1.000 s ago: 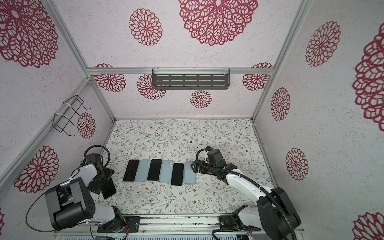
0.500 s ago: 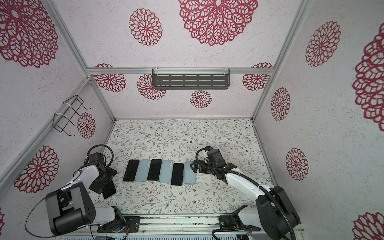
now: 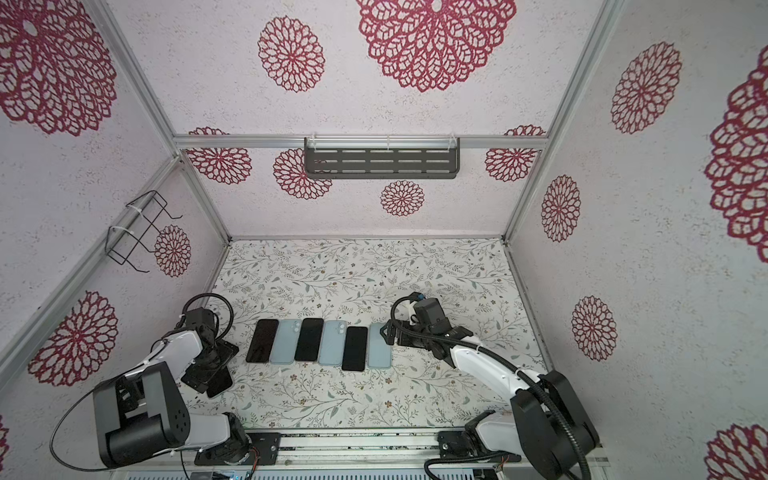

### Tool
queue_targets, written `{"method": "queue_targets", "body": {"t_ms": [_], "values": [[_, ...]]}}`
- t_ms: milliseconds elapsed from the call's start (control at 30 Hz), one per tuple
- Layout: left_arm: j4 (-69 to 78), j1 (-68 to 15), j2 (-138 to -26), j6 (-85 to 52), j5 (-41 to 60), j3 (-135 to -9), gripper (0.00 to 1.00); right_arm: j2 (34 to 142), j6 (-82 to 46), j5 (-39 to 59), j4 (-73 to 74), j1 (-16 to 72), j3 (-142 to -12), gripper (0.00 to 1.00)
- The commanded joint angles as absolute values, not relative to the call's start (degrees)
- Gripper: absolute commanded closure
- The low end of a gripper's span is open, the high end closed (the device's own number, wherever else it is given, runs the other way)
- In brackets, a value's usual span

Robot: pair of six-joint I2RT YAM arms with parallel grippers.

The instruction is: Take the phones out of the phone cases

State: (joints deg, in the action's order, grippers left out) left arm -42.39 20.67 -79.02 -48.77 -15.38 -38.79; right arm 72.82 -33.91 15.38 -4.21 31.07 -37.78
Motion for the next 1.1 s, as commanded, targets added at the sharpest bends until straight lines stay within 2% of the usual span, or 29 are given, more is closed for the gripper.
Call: {"method": "queue_targets", "body": {"t_ms": [0, 300, 733, 1067], "values": [[-44.15, 20.21, -79.26, -50.07, -18.14, -40.02, 0.03, 73.26, -32.75, 16.47, -2.90, 31.23, -40.14, 0.01], [-44.40, 20.44, -81.22, -50.71, -18.13, -40.17, 0.03, 72.58, -32.18, 16.61, -3.65, 31.22, -39.93, 0.01], [-47.93, 21.35, -77.14, -53.33, -22.24, -40.19, 0.03, 72.08, -31.81, 16.34, -4.13, 31.20, -39.55, 0.01], [-44.97, 22.15, -78.21, -51.49, -18.97, -39.30, 0.03, 71.55, -31.37, 16.29, -4.39, 31.20, -39.37, 0.01]]}}
